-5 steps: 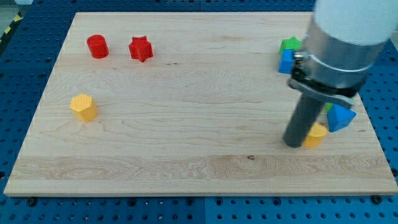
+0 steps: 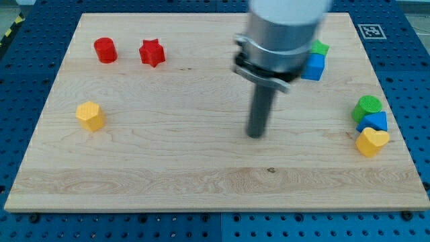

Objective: Push the yellow hexagon parallel to the left of the yellow heart

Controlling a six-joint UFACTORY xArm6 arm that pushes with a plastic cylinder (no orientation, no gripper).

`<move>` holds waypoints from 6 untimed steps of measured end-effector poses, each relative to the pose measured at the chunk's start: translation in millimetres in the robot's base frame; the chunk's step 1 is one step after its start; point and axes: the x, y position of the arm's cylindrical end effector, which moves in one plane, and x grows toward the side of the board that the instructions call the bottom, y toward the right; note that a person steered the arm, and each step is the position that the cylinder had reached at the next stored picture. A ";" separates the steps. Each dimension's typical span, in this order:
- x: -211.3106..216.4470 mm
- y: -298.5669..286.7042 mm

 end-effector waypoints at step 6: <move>41.3 -137.5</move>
